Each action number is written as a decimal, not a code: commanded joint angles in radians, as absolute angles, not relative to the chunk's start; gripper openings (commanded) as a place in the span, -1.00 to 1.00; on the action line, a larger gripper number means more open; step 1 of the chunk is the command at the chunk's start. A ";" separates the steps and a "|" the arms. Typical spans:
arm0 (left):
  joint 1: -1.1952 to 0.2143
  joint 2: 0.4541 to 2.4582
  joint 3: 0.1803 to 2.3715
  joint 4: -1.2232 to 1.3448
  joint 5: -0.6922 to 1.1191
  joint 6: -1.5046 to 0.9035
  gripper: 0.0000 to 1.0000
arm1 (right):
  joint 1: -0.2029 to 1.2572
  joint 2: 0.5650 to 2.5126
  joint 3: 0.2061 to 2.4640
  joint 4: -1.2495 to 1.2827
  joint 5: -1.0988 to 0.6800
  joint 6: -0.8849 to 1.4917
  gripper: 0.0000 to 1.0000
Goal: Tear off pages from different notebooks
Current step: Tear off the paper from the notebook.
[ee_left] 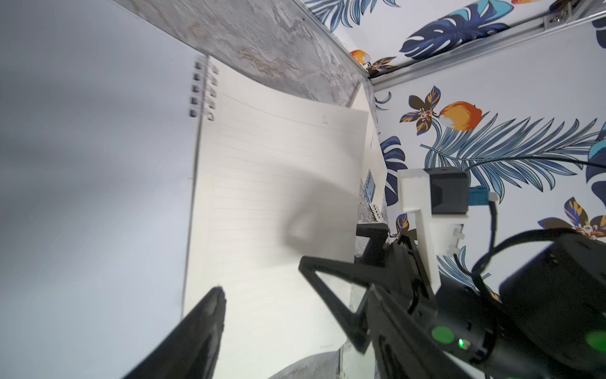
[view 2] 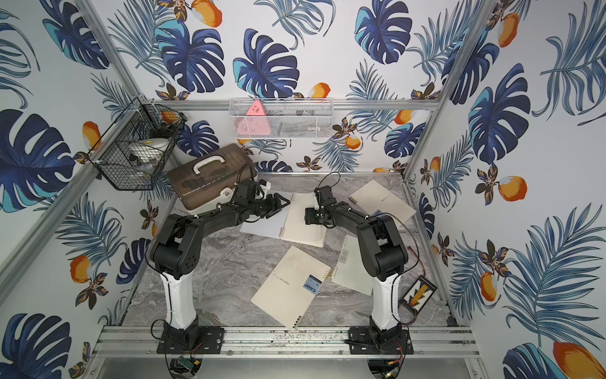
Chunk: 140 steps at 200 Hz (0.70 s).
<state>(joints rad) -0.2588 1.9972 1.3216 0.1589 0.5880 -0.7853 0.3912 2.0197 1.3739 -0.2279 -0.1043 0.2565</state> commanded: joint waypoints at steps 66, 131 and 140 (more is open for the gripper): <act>-0.108 1.813 1.174 -0.032 0.456 -0.674 0.98 | 0.296 2.062 1.449 -0.269 -0.308 0.296 -1.00; -0.090 1.852 1.203 -0.088 0.396 -0.623 0.98 | 0.245 1.995 1.549 -0.432 -0.428 0.040 -1.00; -0.091 1.871 1.211 -0.084 0.405 -0.627 0.98 | 0.248 1.989 1.566 -0.456 -0.432 0.016 -1.00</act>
